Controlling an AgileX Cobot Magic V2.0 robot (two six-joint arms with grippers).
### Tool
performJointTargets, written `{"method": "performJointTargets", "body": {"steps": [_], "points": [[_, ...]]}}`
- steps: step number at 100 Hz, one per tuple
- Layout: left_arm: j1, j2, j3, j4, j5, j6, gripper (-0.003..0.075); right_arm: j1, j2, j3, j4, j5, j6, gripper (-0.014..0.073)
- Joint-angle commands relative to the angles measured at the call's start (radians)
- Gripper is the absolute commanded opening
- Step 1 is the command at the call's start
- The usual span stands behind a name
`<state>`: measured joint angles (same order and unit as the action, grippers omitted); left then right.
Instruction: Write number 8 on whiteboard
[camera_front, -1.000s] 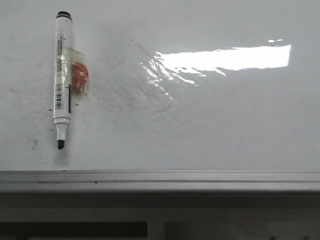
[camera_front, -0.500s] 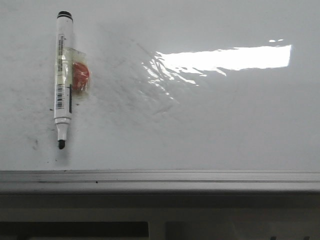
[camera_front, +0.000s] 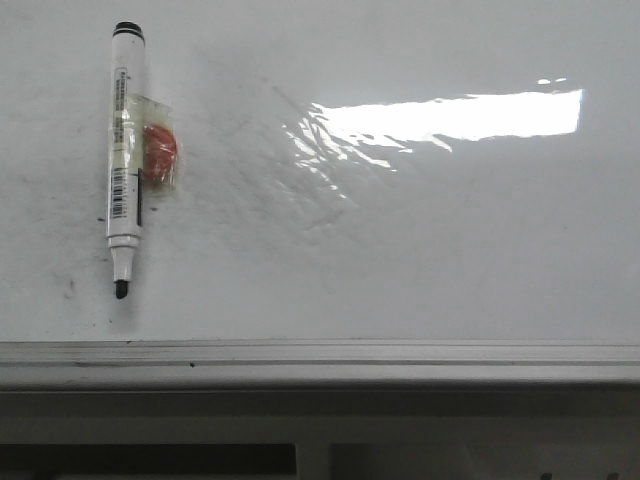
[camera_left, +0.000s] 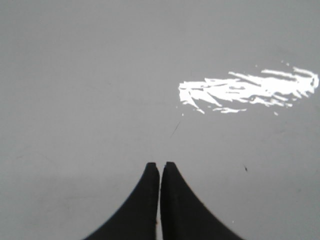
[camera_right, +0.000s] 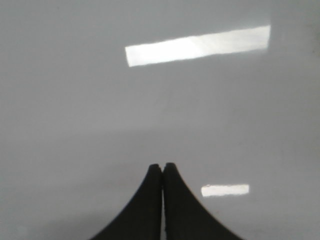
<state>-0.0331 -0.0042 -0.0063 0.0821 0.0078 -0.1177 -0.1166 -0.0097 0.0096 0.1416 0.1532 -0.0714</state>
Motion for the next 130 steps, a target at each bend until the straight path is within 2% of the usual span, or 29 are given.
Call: {"method": "performJointTargets", "body": {"steps": [1,12,27,39,58,65,82,89,103,112,121,130], "points": [[0.002,-0.028,0.023,-0.022,-0.104,-0.008,-0.002,-0.006,-0.012,-0.041,0.015,-0.034,0.002,-0.0063],[0.0,-0.021,-0.034,-0.02,-0.067,-0.008,-0.0021,-0.006,0.008,-0.074,0.018,0.017,0.002,-0.0063],[0.0,0.052,-0.145,-0.017,0.081,-0.008,-0.0021,-0.006,0.089,-0.135,0.072,0.098,0.002,-0.0063],[0.0,0.113,-0.184,-0.017,0.063,-0.008,-0.002,-0.006,0.175,-0.205,0.072,0.168,0.002,-0.0063],[0.0,0.149,-0.19,-0.015,0.029,-0.008,-0.0016,-0.006,0.232,-0.257,0.079,0.155,0.002,-0.0063],[0.0,0.148,-0.19,-0.015,0.029,-0.008,0.0028,-0.006,0.232,-0.257,0.079,0.153,0.002,-0.0063],[0.0,0.148,-0.178,-0.058,-0.029,-0.011,0.0302,-0.006,0.232,-0.246,0.079,0.165,0.002,-0.0063],[0.0,0.148,-0.162,-0.118,-0.097,-0.011,0.037,-0.006,0.232,-0.243,0.079,0.165,0.002,-0.0063],[-0.006,0.168,-0.161,-0.124,-0.137,-0.011,0.0382,-0.006,0.232,-0.239,0.079,0.163,0.002,-0.0064],[-0.036,0.217,-0.163,-0.07,-0.175,-0.011,0.0382,-0.006,0.232,-0.239,0.079,0.163,0.002,-0.0063],[-0.115,0.302,-0.166,0.003,-0.267,-0.011,0.0382,-0.006,0.232,-0.239,0.079,0.161,0.002,-0.0064],[-0.208,0.392,-0.173,0.005,-0.327,-0.015,0.0382,-0.006,0.232,-0.239,0.079,0.161,0.002,-0.0064]]}}
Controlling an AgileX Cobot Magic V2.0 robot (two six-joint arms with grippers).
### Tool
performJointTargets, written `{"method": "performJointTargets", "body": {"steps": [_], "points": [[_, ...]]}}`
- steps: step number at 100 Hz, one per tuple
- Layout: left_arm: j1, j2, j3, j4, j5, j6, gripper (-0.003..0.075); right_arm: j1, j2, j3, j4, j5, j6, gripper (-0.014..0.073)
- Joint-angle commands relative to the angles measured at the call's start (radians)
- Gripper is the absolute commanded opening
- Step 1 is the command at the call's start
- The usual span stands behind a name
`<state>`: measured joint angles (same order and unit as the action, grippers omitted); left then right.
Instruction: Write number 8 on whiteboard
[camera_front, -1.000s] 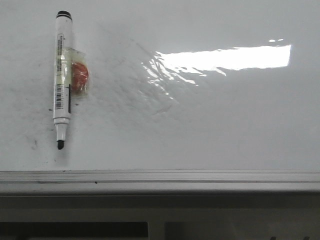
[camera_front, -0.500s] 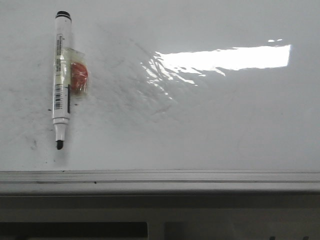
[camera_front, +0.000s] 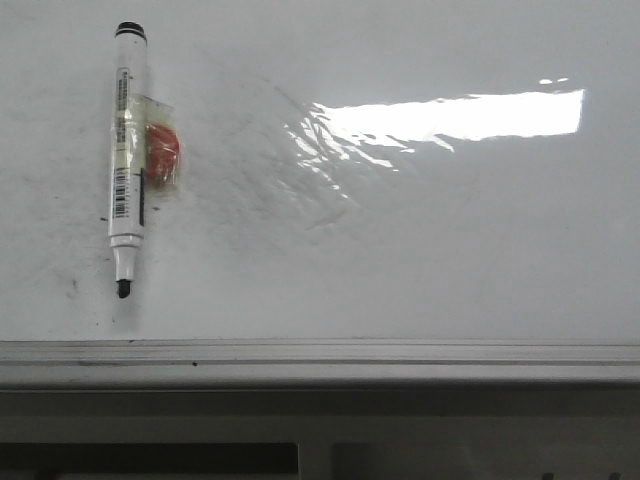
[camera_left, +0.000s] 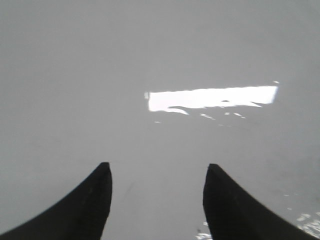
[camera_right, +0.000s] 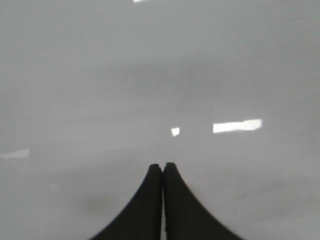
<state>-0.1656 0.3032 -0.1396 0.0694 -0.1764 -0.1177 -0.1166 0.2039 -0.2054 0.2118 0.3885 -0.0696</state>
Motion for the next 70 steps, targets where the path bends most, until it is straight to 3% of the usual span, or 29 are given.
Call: {"method": "performJointTargets", "body": {"steps": [1,21,38,51,70], "points": [[-0.093,0.093,-0.042,0.018,-0.148,-0.019,0.0382,-0.006,0.018,-0.024,0.009,-0.074,0.0,-0.0063],[-0.348,0.298,-0.057,0.009,-0.247,-0.066,0.0381,-0.006,0.018,-0.024,0.009,-0.074,0.0,-0.0063],[-0.544,0.426,-0.065,-0.115,-0.352,-0.066,0.0379,-0.006,0.018,-0.024,0.009,-0.074,0.0,-0.0064],[-0.621,0.516,-0.069,-0.14,-0.389,-0.066,0.0379,-0.006,0.018,-0.024,0.009,-0.074,0.0,-0.0064],[-0.653,0.655,-0.071,-0.175,-0.508,-0.066,0.0379,-0.006,0.018,-0.024,0.009,-0.079,0.0,-0.0063]]}}
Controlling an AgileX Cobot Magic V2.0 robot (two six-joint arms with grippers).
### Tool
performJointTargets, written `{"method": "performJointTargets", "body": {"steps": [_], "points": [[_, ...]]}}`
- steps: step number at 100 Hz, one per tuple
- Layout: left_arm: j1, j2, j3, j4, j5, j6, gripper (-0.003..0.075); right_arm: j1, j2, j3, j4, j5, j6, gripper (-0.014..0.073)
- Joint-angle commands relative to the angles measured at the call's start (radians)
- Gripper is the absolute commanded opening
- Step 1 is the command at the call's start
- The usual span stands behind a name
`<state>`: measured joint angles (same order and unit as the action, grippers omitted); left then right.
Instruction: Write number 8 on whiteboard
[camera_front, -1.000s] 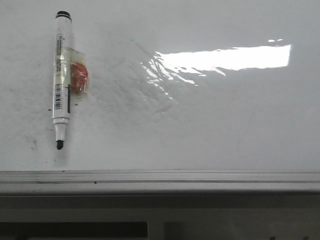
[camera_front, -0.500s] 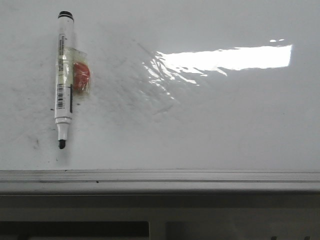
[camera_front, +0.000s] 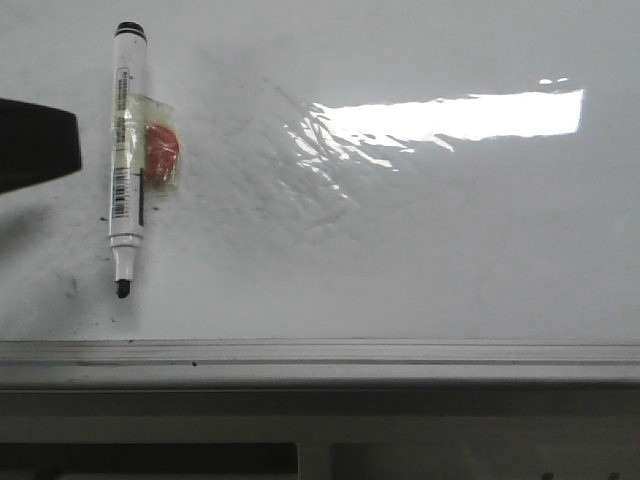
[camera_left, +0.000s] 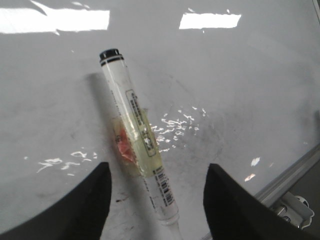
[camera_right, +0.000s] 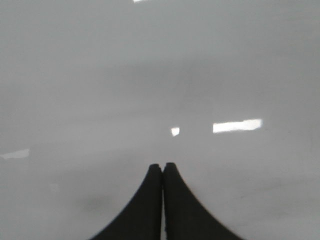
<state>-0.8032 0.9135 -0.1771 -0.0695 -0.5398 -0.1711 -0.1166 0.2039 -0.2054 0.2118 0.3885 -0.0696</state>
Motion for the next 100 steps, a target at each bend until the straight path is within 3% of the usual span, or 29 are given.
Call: {"method": "performJointTargets", "body": {"steps": [1,13,40,60,78,100], "points": [[-0.017,0.053,-0.033,-0.042,-0.156,-0.013,0.0379,-0.006,0.018,-0.024,0.009,-0.082,0.0,-0.0063],[-0.017,0.115,-0.033,-0.047,-0.203,-0.013,0.0378,-0.006,0.018,-0.024,0.009,-0.186,0.0,-0.0063],[-0.017,0.224,-0.033,-0.05,-0.245,-0.014,0.0345,-0.006,0.018,-0.024,0.009,-0.127,0.0,-0.0063],[-0.017,0.282,-0.033,-0.084,-0.264,-0.012,0.0152,0.013,0.018,-0.024,0.009,-0.121,0.0,-0.0063],[-0.017,0.312,-0.033,-0.084,-0.264,-0.012,0.0003,0.158,0.065,-0.032,0.009,-0.09,-0.002,-0.0063],[-0.017,0.312,-0.033,-0.011,-0.268,-0.012,-0.0015,0.399,0.211,-0.099,0.009,-0.063,-0.144,-0.0063]]}}
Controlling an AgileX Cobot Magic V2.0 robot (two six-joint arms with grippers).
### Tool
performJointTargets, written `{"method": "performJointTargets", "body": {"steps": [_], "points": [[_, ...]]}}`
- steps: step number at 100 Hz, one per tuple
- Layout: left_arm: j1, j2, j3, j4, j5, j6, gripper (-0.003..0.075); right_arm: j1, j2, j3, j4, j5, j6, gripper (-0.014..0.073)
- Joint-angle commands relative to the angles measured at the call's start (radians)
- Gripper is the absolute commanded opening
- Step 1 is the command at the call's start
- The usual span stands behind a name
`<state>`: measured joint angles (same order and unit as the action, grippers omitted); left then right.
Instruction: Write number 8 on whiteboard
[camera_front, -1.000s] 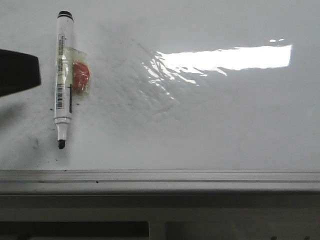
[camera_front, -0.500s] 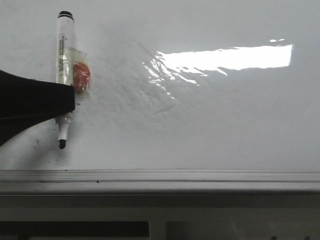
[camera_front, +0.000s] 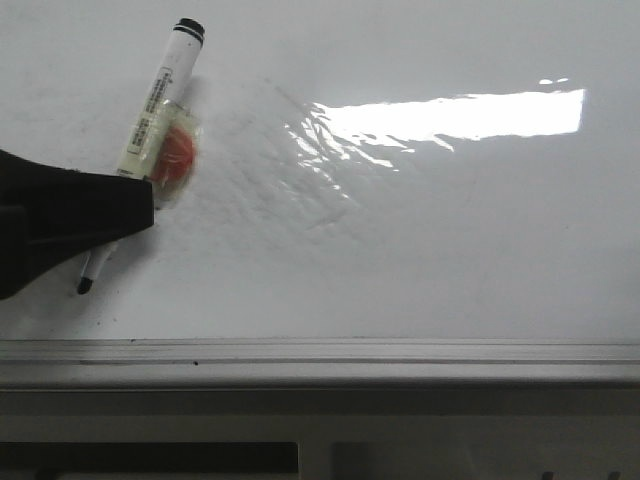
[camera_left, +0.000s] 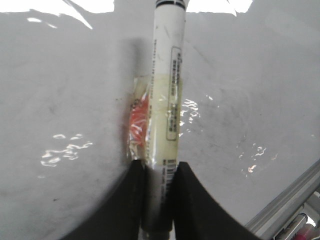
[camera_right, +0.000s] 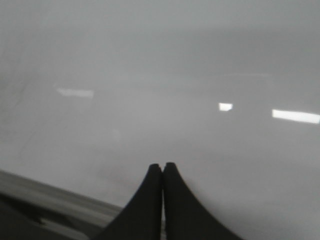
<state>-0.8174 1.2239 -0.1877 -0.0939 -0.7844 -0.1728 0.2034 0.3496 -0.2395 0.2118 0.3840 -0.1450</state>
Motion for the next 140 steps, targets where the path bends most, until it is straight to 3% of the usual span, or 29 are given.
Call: {"method": "performJointTargets", "body": {"steps": [1,12,19,36,44,64,100,114,131,140], "points": [[-0.003,0.001,-0.022,0.029,-0.023,-0.011,-0.0015,0.096,0.075,-0.068,0.009,-0.057,-0.078,-0.0062],[-0.003,-0.008,-0.022,0.175,-0.032,-0.011,-0.0015,0.237,0.153,-0.138,0.009,-0.053,-0.137,-0.0055],[-0.003,-0.026,-0.022,0.239,-0.045,-0.007,-0.0021,0.326,0.204,-0.188,0.009,-0.053,-0.149,-0.0001],[-0.003,-0.07,-0.022,0.287,-0.047,0.026,-0.002,0.513,0.355,-0.301,0.009,-0.055,-0.161,0.0309],[-0.003,-0.081,-0.022,0.363,-0.047,0.074,-0.002,0.572,0.424,-0.353,0.009,-0.074,-0.161,0.0378],[-0.003,-0.083,-0.022,0.482,-0.059,0.102,-0.002,0.643,0.573,-0.475,0.032,-0.1,-0.161,0.0374],[-0.003,-0.083,-0.022,0.491,-0.07,0.102,-0.002,0.66,0.724,-0.565,0.096,-0.117,-0.161,0.0295],[-0.003,-0.083,-0.022,0.507,-0.09,0.102,-0.002,0.66,0.753,-0.566,0.12,-0.125,-0.161,0.0211],[-0.003,-0.083,-0.022,0.507,-0.106,0.104,-0.0018,0.66,0.754,-0.566,0.138,-0.121,-0.161,0.0034],[-0.003,-0.083,-0.022,0.507,-0.106,0.104,0.0054,0.66,0.754,-0.566,0.138,-0.119,-0.161,-0.0043]]}}
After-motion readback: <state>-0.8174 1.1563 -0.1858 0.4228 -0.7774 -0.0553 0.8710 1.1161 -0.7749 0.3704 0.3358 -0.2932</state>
